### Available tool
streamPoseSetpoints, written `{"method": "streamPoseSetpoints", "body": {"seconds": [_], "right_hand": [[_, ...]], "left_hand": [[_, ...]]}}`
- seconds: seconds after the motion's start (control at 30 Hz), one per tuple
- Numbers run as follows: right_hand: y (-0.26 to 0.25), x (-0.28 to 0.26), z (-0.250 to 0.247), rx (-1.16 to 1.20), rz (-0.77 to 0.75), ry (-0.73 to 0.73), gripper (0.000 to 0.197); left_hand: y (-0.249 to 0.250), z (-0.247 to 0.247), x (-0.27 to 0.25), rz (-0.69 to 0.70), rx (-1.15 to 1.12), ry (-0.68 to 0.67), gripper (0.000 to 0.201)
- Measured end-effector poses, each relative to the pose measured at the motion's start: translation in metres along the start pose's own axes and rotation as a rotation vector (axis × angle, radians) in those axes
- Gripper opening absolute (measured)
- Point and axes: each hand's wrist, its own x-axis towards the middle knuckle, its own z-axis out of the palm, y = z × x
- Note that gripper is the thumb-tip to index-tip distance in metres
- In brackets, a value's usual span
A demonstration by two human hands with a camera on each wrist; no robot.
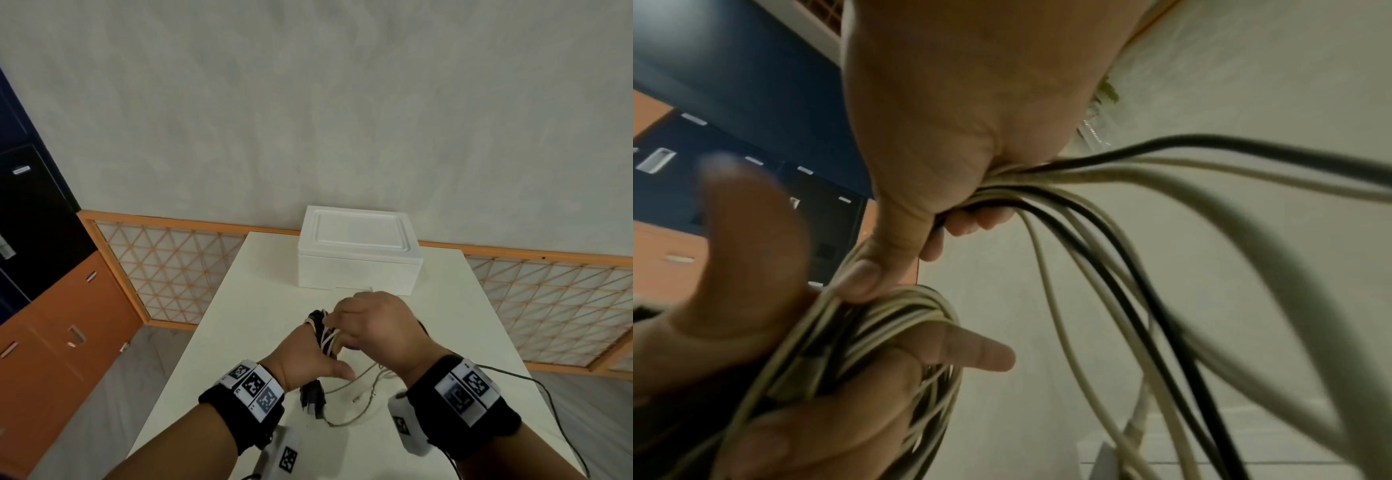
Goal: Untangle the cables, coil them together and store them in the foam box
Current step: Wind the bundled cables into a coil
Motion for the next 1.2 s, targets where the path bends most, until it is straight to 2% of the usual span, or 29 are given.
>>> {"method": "streamPoseSetpoints", "body": {"seconds": [0.13, 0.23, 0.27, 0.33, 0.4, 0.43, 0.5, 0.57, 0.67, 0.77, 0.87, 0.97, 1.0, 1.07, 1.1, 1.13, 1.2], "right_hand": [[0.006, -0.002, 0.009, -0.042, -0.079, 0.047, 0.02], [0.012, -0.006, 0.023, 0.029, -0.004, 0.0, 0.026], [0.012, -0.009, 0.031, 0.051, 0.078, -0.044, 0.032], [0.014, -0.018, 0.045, 0.119, 0.354, -0.201, 0.041], [0.019, -0.032, 0.055, 0.174, 0.611, -0.38, 0.037], [0.022, -0.04, 0.057, 0.147, 0.661, -0.458, 0.034], [0.026, -0.056, 0.061, 0.044, 0.684, -0.589, 0.033], [0.029, -0.066, 0.061, -0.019, 0.69, -0.63, 0.034], [0.037, -0.074, 0.056, -0.121, 0.727, -0.73, 0.031], [0.054, -0.093, 0.038, -0.242, 0.825, -0.83, 0.019], [0.071, -0.111, 0.022, -0.364, 0.91, -0.83, 0.016], [0.074, -0.105, 0.016, -0.416, 0.982, -0.789, 0.013], [0.074, -0.099, 0.018, -0.388, 1.003, -0.818, 0.032], [0.067, -0.08, 0.023, -0.264, 0.992, -0.903, 0.093], [0.059, -0.065, 0.025, -0.201, 0.958, -0.879, 0.115], [0.048, -0.048, 0.028, -0.139, 0.917, -0.825, 0.129], [0.023, -0.014, 0.036, 0.027, 0.842, -0.683, 0.137]], "left_hand": [[-0.001, -0.004, -0.002, 0.019, 0.342, 0.04, 0.019], [0.002, -0.012, -0.001, 0.045, 0.566, 0.026, 0.017], [0.003, -0.015, 0.0, 0.056, 0.675, 0.024, 0.021], [0.004, -0.022, 0.005, 0.055, 0.938, 0.008, 0.026], [0.0, -0.033, 0.01, -0.019, 1.122, -0.003, 0.022], [-0.006, -0.042, 0.012, -0.066, 1.18, -0.005, 0.021], [-0.024, -0.062, 0.012, -0.177, 1.224, 0.006, 0.021], [-0.041, -0.075, 0.012, -0.269, 1.229, 0.015, 0.017], [-0.055, -0.085, 0.014, -0.285, 1.237, 0.036, 0.007], [-0.065, -0.109, 0.01, -0.32, 1.203, 0.132, 0.015], [-0.076, -0.128, 0.005, -0.386, 1.212, 0.135, 0.013], [-0.076, -0.124, 0.004, -0.395, 1.203, 0.103, 0.012], [-0.075, -0.12, 0.006, -0.378, 1.2, 0.098, 0.011], [-0.073, -0.111, 0.009, -0.343, 1.205, 0.083, 0.013], [-0.07, -0.106, 0.01, -0.326, 1.216, 0.069, 0.014], [-0.067, -0.1, 0.012, -0.301, 1.237, 0.052, 0.014], [-0.059, -0.09, 0.015, -0.238, 1.267, 0.042, 0.013]]}}
